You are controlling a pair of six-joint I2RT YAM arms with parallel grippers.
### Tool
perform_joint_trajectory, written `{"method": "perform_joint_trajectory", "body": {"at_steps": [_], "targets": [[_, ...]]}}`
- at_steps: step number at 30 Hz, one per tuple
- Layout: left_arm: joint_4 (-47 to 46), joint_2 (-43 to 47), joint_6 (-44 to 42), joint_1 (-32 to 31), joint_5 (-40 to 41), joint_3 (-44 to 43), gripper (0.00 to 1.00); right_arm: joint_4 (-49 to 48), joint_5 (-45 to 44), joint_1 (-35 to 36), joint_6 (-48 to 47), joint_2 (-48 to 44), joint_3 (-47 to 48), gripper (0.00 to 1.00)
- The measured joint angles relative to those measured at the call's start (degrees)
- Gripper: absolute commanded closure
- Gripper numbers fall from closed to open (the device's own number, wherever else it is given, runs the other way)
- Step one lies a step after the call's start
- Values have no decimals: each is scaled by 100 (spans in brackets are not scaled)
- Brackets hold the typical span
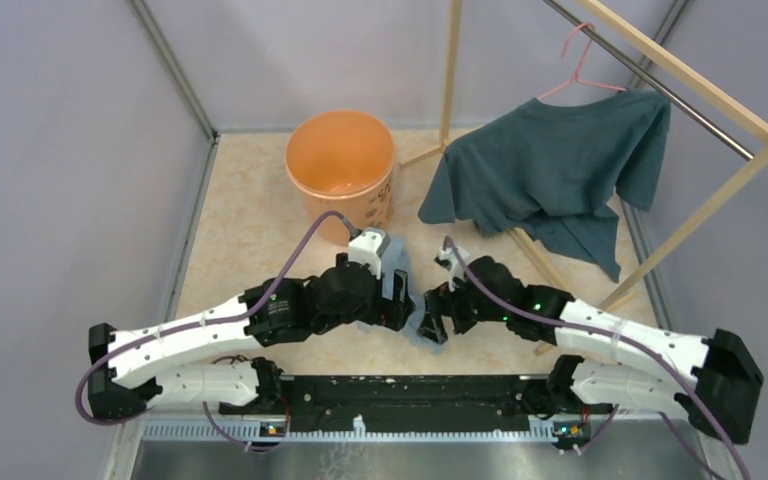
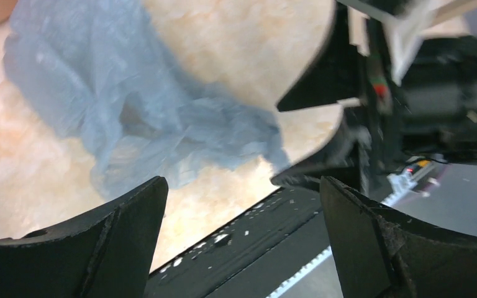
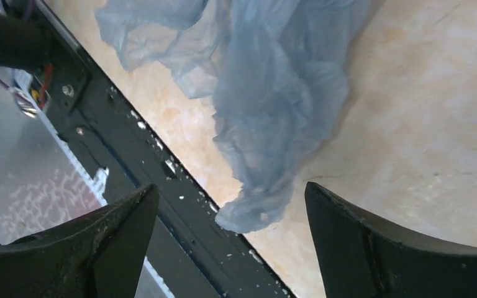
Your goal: Put the trash bags into the trash bin
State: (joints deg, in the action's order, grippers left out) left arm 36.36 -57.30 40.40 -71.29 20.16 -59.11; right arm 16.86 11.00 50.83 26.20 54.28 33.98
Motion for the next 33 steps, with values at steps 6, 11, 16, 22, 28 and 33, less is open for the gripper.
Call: {"method": "perform_joint_trajectory", "body": {"at_steps": [6, 11, 16, 22, 28, 33], "targets": [[289, -52, 411, 374, 297, 483, 7, 221, -1193, 844, 216, 643, 214, 36], [28, 7, 444, 702, 170, 793, 24, -195, -1394, 844, 258, 675, 28, 52], [-354, -234, 304, 710, 70, 942, 34, -752, -1394, 844, 374, 487, -461, 42], [-595, -859, 101, 710, 155, 981, 36, -1043, -1384, 844, 437, 472, -551, 39], [-540, -1847, -129, 713, 599, 809, 51, -1311, -1386, 844, 520, 468, -800, 37], [-361, -2413, -142, 713, 911, 575, 75, -1440, -1375, 844, 599, 459, -1008, 39]]}}
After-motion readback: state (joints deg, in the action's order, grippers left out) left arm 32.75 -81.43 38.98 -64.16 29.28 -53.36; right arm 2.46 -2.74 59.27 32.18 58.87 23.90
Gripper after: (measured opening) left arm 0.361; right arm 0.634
